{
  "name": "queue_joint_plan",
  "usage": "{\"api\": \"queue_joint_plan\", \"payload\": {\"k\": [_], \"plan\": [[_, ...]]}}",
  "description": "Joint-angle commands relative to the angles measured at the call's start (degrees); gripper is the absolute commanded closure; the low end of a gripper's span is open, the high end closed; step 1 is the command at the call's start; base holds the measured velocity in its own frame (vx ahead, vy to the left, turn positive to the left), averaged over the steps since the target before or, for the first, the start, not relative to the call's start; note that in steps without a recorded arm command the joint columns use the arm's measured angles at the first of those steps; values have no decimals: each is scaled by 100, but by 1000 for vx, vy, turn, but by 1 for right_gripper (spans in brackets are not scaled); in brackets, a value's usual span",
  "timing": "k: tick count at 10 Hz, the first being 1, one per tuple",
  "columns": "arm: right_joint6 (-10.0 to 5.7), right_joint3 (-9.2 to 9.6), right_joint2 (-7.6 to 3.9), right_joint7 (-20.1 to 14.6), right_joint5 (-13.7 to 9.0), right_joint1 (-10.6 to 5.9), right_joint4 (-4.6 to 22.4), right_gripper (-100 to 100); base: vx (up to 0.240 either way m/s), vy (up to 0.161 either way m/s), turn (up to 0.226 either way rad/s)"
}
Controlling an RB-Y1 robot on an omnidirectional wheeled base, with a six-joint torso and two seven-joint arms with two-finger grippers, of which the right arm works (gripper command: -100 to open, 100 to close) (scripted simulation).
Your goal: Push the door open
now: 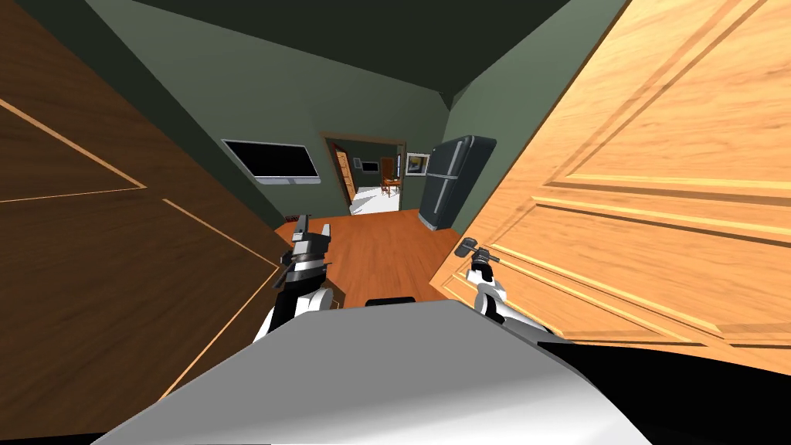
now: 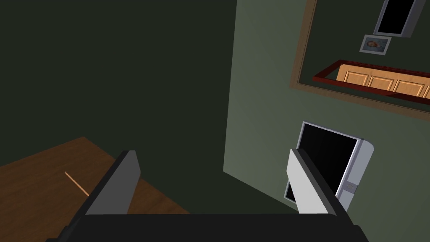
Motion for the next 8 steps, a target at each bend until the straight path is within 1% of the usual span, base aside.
{"api": "queue_joint_plan", "payload": {"k": [1, 4, 5, 6, 8], "plan": [[-35, -106, -59, 36, -26, 12, 7, 100, 175, 23, -79], [-36, -254, -93, 81, -59, 54, 18, 100, 193, 16, -60], [14, -234, -36, 82, -54, 98, -55, 100, 82, -13, -36], [27, -348, -57, 110, -72, 131, -79, 100, 122, -24, -44], [26, -473, -71, 151, -88, 157, -72, 100, 197, -19, -55]]}}
